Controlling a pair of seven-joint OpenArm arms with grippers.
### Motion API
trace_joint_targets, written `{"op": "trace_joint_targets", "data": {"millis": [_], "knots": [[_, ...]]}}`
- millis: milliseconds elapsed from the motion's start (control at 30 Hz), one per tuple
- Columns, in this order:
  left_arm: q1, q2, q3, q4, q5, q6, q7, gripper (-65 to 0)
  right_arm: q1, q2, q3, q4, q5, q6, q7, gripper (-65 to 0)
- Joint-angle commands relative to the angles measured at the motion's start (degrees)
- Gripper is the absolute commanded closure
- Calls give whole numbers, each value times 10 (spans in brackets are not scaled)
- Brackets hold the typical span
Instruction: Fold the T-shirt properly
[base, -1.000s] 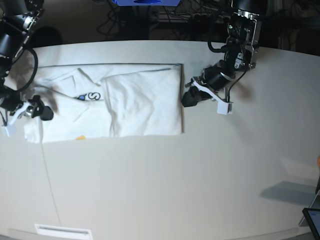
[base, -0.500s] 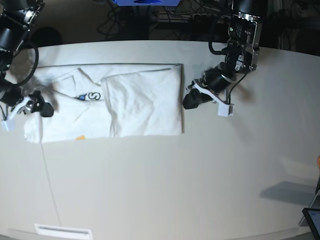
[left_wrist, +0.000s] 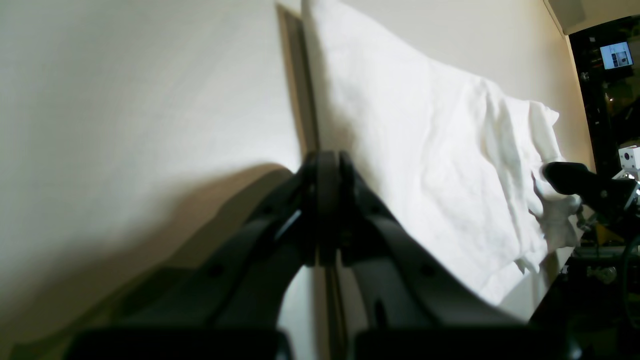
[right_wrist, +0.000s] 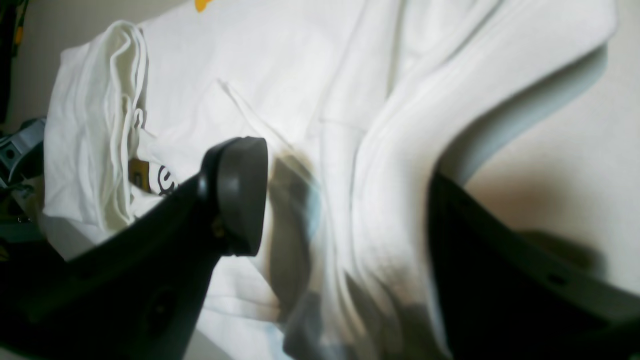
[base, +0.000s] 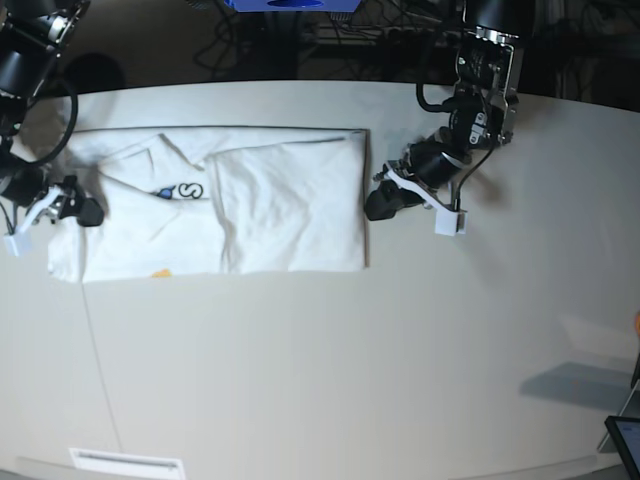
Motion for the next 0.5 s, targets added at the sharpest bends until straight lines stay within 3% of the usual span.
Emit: {"op": "trace_joint_targets", "data": {"millis": [0, 100, 267, 300, 467], "knots": [[-6, -4, -2, 8, -9, -6, -7, 0, -21, -3, -10, -10, -97, -24, -93, -338], [-6, -4, -2, 8, -9, -6, -7, 0, -21, -6, -10, -10, -96, -24, -93, -296], [-6, 7, -1, 7, -8, -6, -7, 0, -21, -7, -10, -10, -96, -24, -93, -29], [-6, 8, 1, 7, -8, -6, -7, 0, -21, -7, -10, -10, -96, -24, -93, 0], [-22, 10, 61, 4, -8, -6, -7, 0, -21, -2, -10, -10, -96, -24, -90, -3]]}}
